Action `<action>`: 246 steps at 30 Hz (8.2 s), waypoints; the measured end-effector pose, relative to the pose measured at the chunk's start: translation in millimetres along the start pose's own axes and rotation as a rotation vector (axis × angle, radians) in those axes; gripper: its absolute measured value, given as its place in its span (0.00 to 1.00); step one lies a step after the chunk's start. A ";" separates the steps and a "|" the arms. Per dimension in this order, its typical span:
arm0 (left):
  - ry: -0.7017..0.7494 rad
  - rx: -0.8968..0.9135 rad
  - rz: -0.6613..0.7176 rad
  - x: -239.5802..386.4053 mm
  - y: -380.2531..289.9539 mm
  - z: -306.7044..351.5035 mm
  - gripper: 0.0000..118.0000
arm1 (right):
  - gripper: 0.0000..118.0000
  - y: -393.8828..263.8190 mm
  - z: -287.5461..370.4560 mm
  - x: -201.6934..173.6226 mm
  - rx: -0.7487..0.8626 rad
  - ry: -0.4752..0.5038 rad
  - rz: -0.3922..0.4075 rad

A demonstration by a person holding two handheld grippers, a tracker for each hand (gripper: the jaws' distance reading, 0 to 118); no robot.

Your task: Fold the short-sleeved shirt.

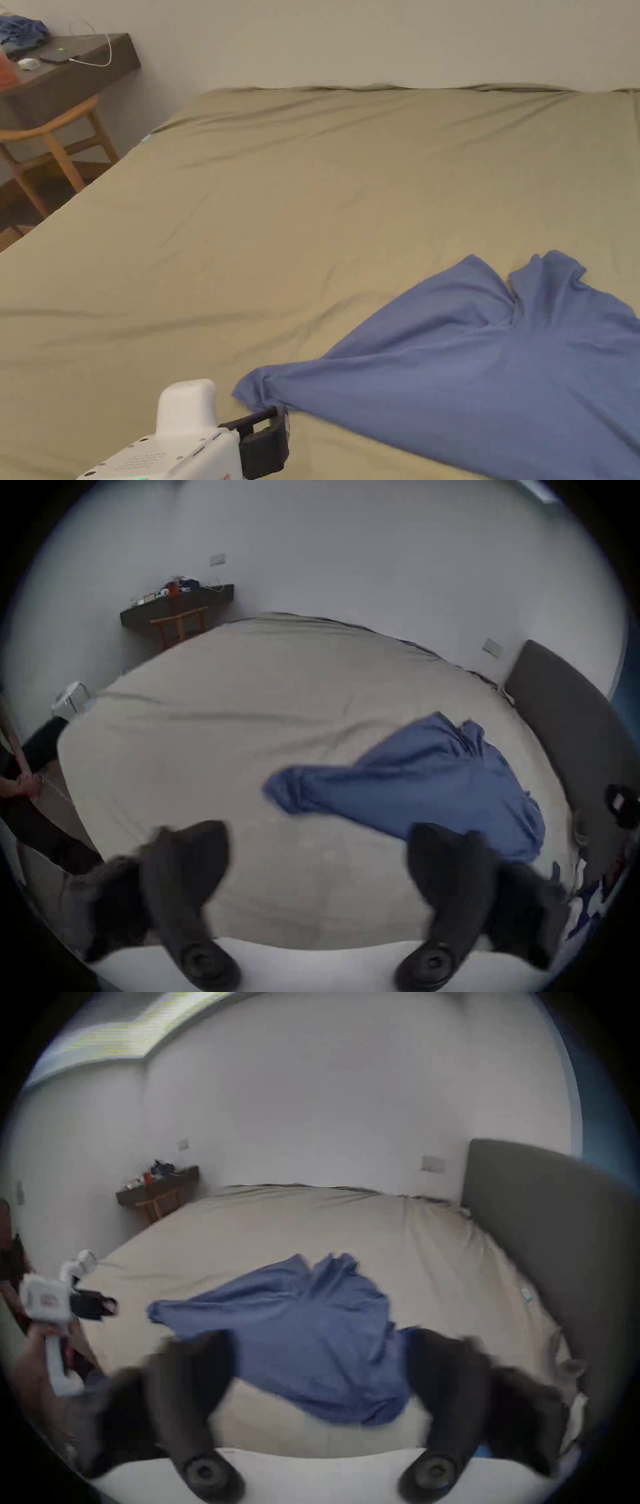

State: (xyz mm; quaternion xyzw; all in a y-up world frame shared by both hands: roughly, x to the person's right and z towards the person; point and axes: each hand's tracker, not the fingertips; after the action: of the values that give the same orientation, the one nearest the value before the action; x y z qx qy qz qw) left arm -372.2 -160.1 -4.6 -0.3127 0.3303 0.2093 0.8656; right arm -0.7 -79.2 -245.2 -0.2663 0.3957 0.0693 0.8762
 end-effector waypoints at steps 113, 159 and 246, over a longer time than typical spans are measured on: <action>-0.090 0.229 0.001 115.8 470.8 -116.8 0.04 | 0.03 400.5 -193.5 158.8 0.112 -0.383 0.156; -0.153 -0.321 -0.120 -41.7 45.7 -118.8 0.04 | 0.03 -83.6 -66.6 134.5 -0.387 -0.200 -0.052; -0.260 -0.111 0.362 -5.8 118.1 -139.0 0.02 | 0.08 24.1 -198.6 180.5 -0.132 -0.093 -0.367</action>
State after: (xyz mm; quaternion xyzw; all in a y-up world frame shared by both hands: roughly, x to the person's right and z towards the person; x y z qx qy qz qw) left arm -504.7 -170.8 -129.7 -0.2659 0.2546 0.4177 0.8307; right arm -16.8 -178.5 -495.1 -0.3873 0.2943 -0.0534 0.8721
